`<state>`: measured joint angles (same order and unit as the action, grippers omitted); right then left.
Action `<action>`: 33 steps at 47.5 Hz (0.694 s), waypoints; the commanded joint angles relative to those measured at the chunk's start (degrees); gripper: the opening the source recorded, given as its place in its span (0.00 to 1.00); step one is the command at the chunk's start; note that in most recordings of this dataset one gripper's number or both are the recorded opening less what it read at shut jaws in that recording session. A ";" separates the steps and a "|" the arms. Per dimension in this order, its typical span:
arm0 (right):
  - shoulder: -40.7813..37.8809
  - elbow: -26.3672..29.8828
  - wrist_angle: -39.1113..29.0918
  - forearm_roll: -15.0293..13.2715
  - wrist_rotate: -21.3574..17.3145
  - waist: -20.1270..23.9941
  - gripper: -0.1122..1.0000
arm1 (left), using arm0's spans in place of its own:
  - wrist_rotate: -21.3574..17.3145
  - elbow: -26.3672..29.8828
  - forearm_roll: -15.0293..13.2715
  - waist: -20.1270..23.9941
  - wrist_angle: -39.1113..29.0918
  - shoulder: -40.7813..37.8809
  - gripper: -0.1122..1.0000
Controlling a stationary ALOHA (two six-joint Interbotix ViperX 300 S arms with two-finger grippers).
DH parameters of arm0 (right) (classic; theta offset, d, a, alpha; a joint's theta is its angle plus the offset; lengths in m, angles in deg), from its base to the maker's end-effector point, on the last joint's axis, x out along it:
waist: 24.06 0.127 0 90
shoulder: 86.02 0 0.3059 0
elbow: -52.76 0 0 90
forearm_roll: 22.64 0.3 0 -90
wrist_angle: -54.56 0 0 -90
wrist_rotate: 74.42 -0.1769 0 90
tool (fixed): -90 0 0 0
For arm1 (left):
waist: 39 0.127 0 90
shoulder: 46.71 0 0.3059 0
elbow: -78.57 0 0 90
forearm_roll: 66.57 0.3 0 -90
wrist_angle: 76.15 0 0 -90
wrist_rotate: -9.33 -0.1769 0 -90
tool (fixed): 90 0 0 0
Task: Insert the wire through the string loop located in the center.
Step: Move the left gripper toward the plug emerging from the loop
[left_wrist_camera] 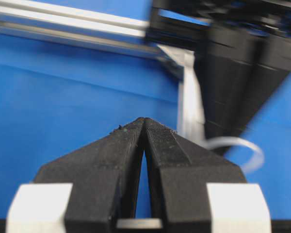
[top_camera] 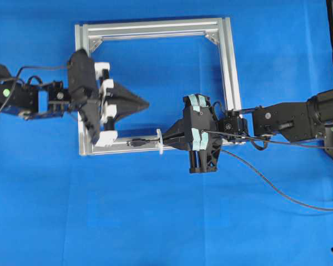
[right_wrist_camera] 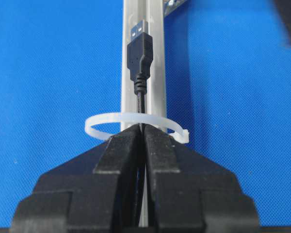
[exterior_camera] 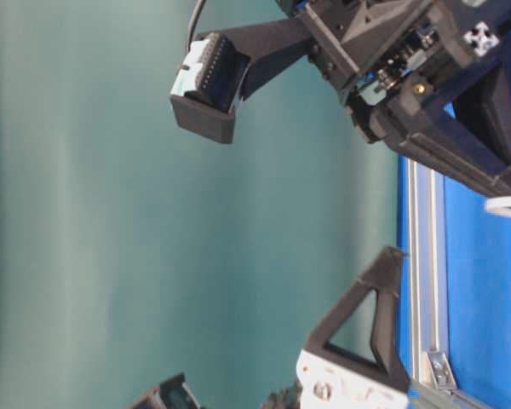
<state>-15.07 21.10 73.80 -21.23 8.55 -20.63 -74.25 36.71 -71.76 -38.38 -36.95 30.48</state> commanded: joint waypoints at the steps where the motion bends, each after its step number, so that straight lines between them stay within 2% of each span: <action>1: 0.88 1.05 0.26 0.00 -0.09 0.09 0.08 | -0.09 -0.09 0.09 -2.90 0.26 2.20 0.10; 14: 0.88 0.97 0.26 -0.09 -0.09 0.26 0.08 | -0.09 -1.49 0.09 -9.23 -0.70 3.96 0.10; 33: 0.88 0.97 0.35 -0.09 -0.09 0.44 0.08 | -0.97 -0.44 0.26 -8.26 -2.37 3.96 0.10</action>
<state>-15.07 21.10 73.89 -21.32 8.55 -20.37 -75.13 35.30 -71.76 -47.08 -39.33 33.56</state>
